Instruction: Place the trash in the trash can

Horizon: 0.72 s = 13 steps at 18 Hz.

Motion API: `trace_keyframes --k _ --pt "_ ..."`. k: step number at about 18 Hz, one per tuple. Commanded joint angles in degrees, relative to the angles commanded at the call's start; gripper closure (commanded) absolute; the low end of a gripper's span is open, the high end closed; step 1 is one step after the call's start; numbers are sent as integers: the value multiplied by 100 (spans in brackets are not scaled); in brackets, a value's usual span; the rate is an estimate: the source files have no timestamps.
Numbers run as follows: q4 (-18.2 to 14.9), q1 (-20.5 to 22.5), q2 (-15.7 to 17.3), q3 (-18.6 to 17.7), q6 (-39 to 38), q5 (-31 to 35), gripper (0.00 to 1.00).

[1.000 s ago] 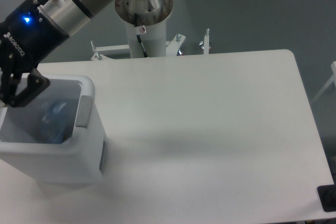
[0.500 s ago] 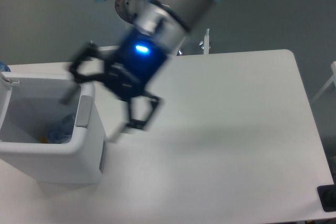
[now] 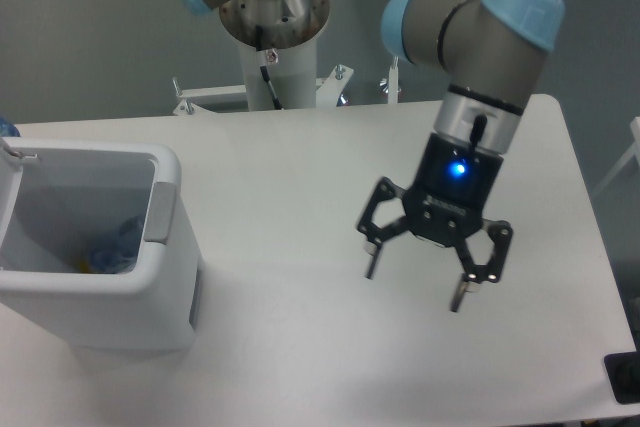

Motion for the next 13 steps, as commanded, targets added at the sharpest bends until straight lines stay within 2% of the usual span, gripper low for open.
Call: trace_keyframes --k 4,5,8,11,13 --pt "-26 -18 -44 -176 517 703 0" --pt "-122 -18 -44 -176 763 949 0" --pt "-728 -18 -9 -159 1379 1460 0" --pt "-975 -27 -18 -159 1907 1996 0" --pt "-1063 -79 -26 -159 1969 2085 0"
